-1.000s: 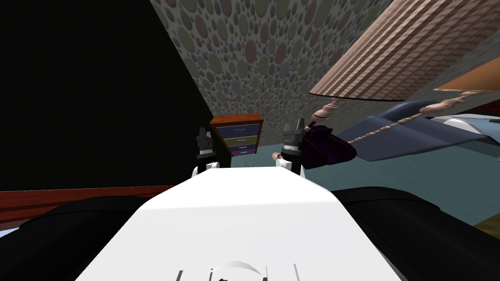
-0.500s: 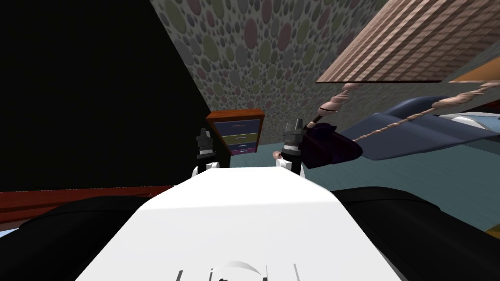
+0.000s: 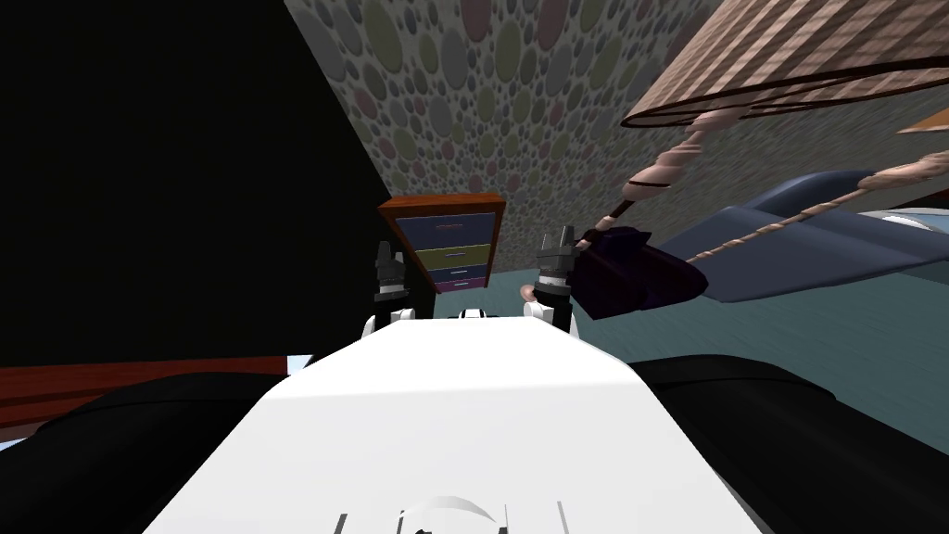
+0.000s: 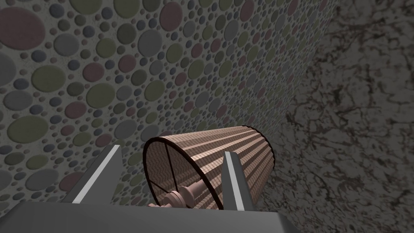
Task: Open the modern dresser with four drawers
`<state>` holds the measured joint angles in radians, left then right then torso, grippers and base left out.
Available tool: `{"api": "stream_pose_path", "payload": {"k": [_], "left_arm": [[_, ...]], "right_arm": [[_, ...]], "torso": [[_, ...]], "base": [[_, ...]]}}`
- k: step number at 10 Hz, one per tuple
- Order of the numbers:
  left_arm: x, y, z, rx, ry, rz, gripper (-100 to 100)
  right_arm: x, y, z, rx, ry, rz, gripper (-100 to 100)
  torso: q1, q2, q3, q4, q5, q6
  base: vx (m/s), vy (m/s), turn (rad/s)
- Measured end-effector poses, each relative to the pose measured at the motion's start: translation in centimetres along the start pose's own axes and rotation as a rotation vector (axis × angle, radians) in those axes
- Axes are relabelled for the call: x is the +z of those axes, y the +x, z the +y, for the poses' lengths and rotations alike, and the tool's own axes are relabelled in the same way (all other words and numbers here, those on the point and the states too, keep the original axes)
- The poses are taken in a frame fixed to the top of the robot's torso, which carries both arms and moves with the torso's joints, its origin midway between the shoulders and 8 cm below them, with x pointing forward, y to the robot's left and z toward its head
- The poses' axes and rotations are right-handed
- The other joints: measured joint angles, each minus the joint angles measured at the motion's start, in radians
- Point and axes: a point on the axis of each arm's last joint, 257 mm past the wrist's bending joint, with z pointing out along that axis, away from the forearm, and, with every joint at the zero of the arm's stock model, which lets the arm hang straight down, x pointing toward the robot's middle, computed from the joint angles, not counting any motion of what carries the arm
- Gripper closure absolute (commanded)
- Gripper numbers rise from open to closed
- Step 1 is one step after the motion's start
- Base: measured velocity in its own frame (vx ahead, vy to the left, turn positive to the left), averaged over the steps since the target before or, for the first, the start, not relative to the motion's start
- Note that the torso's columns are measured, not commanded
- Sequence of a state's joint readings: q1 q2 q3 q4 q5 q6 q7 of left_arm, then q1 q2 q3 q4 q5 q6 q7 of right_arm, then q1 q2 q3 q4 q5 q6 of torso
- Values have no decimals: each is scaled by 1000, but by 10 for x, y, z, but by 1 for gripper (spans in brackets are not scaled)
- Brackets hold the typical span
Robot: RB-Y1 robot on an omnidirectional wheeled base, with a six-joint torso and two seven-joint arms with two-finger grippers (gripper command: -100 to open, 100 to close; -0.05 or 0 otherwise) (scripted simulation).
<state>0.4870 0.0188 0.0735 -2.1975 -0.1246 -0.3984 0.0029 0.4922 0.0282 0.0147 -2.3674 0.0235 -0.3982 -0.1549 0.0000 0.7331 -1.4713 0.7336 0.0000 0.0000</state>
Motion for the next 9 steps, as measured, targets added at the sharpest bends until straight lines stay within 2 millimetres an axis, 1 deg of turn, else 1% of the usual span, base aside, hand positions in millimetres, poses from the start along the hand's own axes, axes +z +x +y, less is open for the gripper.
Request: {"api": "stream_pose_path", "payload": {"k": [2, 4, 9], "left_arm": [[-4, 6, 10, 27, -7, 46, -100], [-7, 8, 24, 49, -21, 82, -100], [-23, 15, 73, 82, -77, 135, -100]], "right_arm": [[0, 0, 0, 0, 0, 0, 0], [0, 0, 0, 0, 0, 0, 0], [0, 0, 0, 0, 0, 0, 0]], "torso": [[0, 3, -5, 4, 0, 0], [0, 4, -5, 4, 0, 0], [0, 5, -5, 4, 0, 0]], "base": [[57, -5, -2], [82, -8, -3], [84, -11, -3]]}}
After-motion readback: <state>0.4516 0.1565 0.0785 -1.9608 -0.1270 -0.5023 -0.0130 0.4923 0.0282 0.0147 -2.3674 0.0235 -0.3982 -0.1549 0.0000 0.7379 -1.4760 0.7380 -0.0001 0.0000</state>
